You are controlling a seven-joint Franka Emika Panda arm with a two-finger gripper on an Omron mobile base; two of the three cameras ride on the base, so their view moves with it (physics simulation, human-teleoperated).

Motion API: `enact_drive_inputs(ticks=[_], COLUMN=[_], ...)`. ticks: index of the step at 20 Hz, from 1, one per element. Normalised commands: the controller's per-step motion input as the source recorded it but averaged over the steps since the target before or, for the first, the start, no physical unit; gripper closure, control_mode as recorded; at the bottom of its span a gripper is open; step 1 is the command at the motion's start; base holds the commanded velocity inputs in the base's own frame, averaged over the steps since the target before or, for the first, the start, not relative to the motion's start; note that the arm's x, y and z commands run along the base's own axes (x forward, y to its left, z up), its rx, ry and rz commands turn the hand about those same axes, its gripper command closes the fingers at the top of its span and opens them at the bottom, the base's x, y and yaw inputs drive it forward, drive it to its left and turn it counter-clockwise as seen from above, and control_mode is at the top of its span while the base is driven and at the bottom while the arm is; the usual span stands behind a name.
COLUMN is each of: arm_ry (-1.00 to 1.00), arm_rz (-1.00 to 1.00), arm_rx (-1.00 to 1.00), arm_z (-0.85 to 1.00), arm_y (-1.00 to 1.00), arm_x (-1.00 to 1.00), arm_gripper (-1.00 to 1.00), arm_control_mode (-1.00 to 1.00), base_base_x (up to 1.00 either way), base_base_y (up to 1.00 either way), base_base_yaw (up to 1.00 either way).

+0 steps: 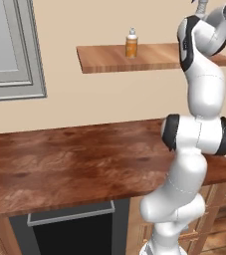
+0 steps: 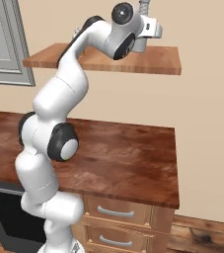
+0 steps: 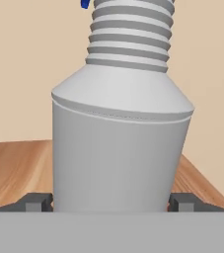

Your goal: Locate and retrieve the soap dispenser and spray from the cabinet. Place them next to the sink.

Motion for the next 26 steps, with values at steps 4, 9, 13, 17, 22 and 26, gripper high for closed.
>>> enact_drive_inputs(ticks=[4,9,13,17,22,26], arm_ry=[-0.19,-0.19,-0.11,-0.05,0.01,0.08], arm_rz=[0.00,0.00,0.01,0.02,0.02,0.03], arm_rx=[-0.03,-0.01,-0.02,-0.02,-0.06,-0.07], arm_z=[0.31,0.22,0.07,0.15,0.08,-0.16], arm_y=[0.10,0.07,0.21,0.31,0.45,0.53], arm_x=[-0.96,-1.00,-1.00,-1.00,-0.96,-0.96], arm_gripper=[1.00,1.00,1.00,1.00,1.00,1.00], arm_control_mode=[-1.00,-1.00,-1.00,-1.00,-1.00,-1.00], base_base_x=[0.00,0.00,0.00,0.00,0.00,0.00], base_base_y=[0.00,0.00,0.00,0.00,0.00,0.00], base_base_yaw=[0.00,0.00,0.00,0.00,0.00,0.00])
